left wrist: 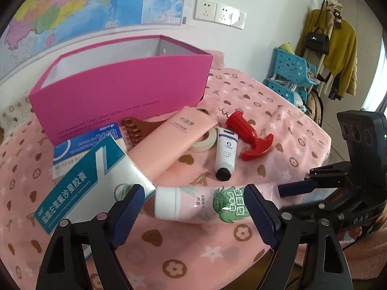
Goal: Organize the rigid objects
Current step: 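Close the right tool on the white-green aloe tube and lift it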
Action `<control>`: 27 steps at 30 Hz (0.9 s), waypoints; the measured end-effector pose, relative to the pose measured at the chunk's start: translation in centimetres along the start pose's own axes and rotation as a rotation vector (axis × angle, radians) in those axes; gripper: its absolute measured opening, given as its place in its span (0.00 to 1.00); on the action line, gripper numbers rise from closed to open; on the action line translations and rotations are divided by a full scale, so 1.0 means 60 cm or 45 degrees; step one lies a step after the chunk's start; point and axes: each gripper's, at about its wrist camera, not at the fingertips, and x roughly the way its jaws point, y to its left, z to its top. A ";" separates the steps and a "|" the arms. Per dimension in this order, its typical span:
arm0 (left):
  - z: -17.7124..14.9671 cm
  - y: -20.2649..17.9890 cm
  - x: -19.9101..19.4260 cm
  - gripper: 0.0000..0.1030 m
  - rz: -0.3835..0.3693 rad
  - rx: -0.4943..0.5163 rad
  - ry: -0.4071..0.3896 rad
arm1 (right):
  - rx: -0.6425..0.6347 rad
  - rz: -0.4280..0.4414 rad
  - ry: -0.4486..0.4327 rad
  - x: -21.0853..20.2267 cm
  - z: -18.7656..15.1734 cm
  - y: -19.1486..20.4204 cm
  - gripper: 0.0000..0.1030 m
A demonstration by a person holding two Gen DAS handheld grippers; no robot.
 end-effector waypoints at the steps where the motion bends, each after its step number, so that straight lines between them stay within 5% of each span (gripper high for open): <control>1: -0.001 0.001 0.001 0.83 -0.010 -0.009 0.006 | 0.014 -0.004 -0.010 0.001 0.003 -0.002 0.44; 12: -0.012 0.010 0.002 0.83 -0.110 -0.046 0.047 | 0.068 -0.034 -0.071 0.008 0.020 -0.016 0.42; 20: -0.020 0.032 0.010 0.54 -0.155 -0.116 0.093 | 0.083 -0.036 -0.070 -0.002 0.011 -0.017 0.42; 27: -0.014 0.028 -0.003 0.54 -0.134 -0.150 0.086 | 0.079 -0.064 -0.074 -0.006 0.018 -0.014 0.42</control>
